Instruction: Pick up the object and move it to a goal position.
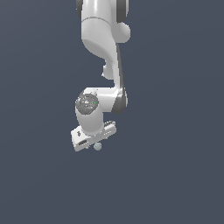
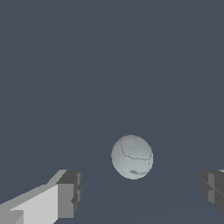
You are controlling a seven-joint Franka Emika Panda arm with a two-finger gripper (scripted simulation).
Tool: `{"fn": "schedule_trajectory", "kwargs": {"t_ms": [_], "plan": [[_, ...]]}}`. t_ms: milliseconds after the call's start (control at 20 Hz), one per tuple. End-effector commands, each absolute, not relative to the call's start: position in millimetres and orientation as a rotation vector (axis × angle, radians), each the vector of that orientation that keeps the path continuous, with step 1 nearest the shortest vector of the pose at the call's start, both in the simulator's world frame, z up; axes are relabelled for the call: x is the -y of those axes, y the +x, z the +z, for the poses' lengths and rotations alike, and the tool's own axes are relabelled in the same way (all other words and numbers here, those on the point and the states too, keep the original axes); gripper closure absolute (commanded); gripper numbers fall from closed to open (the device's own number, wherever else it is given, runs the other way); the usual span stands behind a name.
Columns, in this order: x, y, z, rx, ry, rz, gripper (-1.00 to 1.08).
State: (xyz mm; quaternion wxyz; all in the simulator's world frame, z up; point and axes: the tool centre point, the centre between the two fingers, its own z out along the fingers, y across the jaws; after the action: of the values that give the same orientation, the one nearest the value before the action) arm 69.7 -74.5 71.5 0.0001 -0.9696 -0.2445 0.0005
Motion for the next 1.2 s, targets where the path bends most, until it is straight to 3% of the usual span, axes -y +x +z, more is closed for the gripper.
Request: {"fn": "schedule_trajectory", "kwargs": {"t_ms": [0, 900, 950, 1150], "plan": [[74.5, 69.7, 71.5, 0.768, -3.046, 0.001, -0.92], [75.0, 70.3, 21.0, 0.775, -3.045, 0.000, -0.92], [75.0, 70.3, 21.0, 0.775, -3.045, 0.000, 1.08], [75.0, 70.3, 21.0, 0.775, -3.045, 0.000, 1.08]]}}
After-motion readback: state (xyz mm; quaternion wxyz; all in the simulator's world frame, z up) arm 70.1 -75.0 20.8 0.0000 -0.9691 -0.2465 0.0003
